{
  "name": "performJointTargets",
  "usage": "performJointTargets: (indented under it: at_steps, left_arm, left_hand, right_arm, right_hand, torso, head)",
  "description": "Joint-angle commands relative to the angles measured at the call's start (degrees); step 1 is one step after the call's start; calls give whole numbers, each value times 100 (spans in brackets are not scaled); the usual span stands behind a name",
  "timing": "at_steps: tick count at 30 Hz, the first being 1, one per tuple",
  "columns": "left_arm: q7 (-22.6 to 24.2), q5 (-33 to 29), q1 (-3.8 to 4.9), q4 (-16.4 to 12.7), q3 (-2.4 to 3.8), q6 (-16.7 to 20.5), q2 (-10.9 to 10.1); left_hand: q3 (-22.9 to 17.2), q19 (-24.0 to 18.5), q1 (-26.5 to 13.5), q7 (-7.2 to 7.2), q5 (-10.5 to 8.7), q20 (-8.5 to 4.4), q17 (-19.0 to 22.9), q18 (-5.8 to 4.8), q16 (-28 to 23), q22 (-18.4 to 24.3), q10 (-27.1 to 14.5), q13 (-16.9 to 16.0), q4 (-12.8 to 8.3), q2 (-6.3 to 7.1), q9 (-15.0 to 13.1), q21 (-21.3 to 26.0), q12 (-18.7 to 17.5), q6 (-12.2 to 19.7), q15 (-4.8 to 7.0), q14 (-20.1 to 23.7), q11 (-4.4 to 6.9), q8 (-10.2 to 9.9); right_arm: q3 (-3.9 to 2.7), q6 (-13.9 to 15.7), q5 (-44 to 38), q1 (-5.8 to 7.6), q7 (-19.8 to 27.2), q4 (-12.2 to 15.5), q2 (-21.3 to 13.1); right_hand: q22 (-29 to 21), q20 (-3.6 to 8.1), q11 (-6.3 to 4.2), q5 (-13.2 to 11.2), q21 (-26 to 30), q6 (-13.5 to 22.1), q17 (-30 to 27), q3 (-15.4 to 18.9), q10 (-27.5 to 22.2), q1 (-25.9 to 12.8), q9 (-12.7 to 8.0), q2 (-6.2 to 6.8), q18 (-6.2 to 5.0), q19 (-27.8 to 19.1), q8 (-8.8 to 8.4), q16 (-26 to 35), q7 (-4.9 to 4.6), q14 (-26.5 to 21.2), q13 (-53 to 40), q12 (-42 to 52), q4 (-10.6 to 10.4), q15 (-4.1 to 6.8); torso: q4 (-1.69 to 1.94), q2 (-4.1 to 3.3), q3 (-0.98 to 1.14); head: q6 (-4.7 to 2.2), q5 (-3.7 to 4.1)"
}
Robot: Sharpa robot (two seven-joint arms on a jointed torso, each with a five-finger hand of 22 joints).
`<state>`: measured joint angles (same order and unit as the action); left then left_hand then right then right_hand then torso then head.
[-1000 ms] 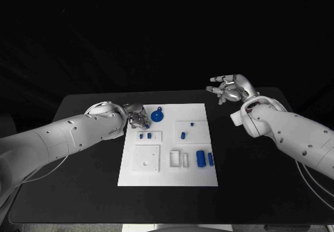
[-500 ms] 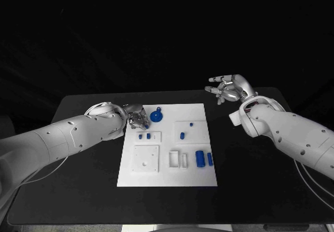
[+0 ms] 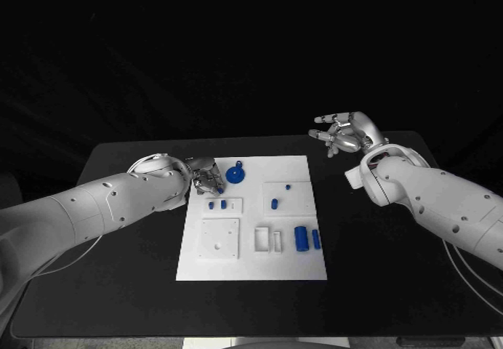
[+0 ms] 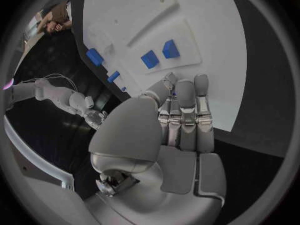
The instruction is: Assemble the parts on the task board
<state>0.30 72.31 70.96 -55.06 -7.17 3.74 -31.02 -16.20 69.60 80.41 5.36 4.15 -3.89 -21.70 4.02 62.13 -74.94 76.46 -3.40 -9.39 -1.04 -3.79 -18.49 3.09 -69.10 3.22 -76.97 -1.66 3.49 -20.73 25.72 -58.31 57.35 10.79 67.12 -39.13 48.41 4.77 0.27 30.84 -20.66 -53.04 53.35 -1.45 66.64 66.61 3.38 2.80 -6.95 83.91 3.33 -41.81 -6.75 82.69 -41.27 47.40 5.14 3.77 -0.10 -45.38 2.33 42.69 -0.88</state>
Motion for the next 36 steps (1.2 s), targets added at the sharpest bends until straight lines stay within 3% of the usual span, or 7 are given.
performJointTargets:
  at_steps: [1, 6, 20, 27, 31, 34, 36]
  left_arm:
    - [-15, 18, -48, -22, -28, -125, 2]
    - [34, 2, -49, -30, -29, -13, -8]
    - [14, -72, -49, 17, -27, 138, -35]
    - [-32, -163, -49, 108, -24, 145, -63]
    - [-23, -219, -48, 157, -20, 194, -100]
    - [47, -353, -45, 190, -17, 374, -138]
    - [140, -575, -42, 218, -15, 584, -165]
  left_hand:
    - [42, -19, 44, 2, -26, -19, -12, 34, 35, -118, -18, -3, -13, -17, 7, -31, 25, 44, -22, -3, -5, 8]
    - [29, -23, 72, 42, -30, -14, -10, 39, 45, -122, -1, -3, -68, 38, 20, -62, 26, 327, -27, 11, -11, 1]
    - [-69, -38, 86, -101, -43, -20, 16, 20, 33, -119, -19, -2, -124, 229, 52, -104, 25, 1800, -19, 40, 6, -28]
    - [-60, -47, 116, -112, -39, -18, 21, 26, 29, -121, -53, -1, -140, 257, 51, -115, 24, 1837, -26, 50, -8, -25]
    - [-65, -62, 124, -91, -33, -6, 24, 40, 32, -125, -145, -1, -138, 256, 50, -132, 25, 1800, -46, 57, -42, -23]
    - [-100, -116, 111, -19, -20, 21, 47, 56, -16, -127, -354, -2, -128, 247, 40, -130, 26, 1585, -93, 136, -120, -11]
    - [-206, -342, 30, 169, -18, 108, 206, 91, -363, -101, -701, 2, -54, 215, 28, -12, 26, 1186, -192, 415, -254, 5]
  right_arm:
    - [-3, -69, 5, -5, 57, 5, -1]
    - [-3, -68, 5, -6, 58, 2, -2]
    - [-3, -72, 5, -7, 41, 0, -1]
    - [-3, -77, 2, -7, 28, 0, -4]
    - [-3, -257, -98, -9, -79, 8, -6]
    - [-3, -576, -305, -13, -231, 25, -8]
    - [-3, -812, -505, -14, -327, 40, -9]
  right_hand:
    - [-5, 31, -38, 27, -15, -20, -5, -8, 6, -51, 9, 5, -13, 220, 11, 23, 14, 5, 5, 1, 0, 30]
    - [-5, 31, -38, 27, -15, -20, -5, -8, 6, -51, 9, 5, -13, 220, 11, 23, 14, 5, 5, 1, 0, 30]
    - [-41, 27, -29, 22, 15, 26, -13, -7, 2, -47, 7, 20, -8, 214, 9, 40, 10, -19, 163, -221, 5, 27]
    - [-66, 31, -24, 6, 34, 63, -14, -14, 44, -28, 5, 28, 2, 215, 8, 48, 4, -35, 326, -542, 7, 26]
    - [-93, 12, 2, -175, 87, 36, -20, -123, 104, 33, 5, 14, 8, 182, 5, 79, -12, -116, 909, -1435, 89, -3]
    - [-99, 25, 0, -215, 69, -595, -8, -374, 272, 103, 67, -44, -26, 248, 65, 50, 47, -92, 1625, -2303, 214, 11]
    - [-63, 23, 92, -430, -91, -845, -2, -829, 301, 209, 111, -67, -83, 268, 26, 27, 24, -42, 2324, -3140, 437, -14]
  torso:
    - [3, 0, -2]
    - [2, 0, -1]
    - [4, 0, 3]
    - [0, 2, 4]
    - [5, 0, 1]
    - [9, 6, 3]
    - [18, 12, 1]
  head:
    - [5, 2]
    - [10, -5]
    - [11, -11]
    - [0, -10]
    - [-20, -3]
    - [-40, 0]
    - [-62, 18]
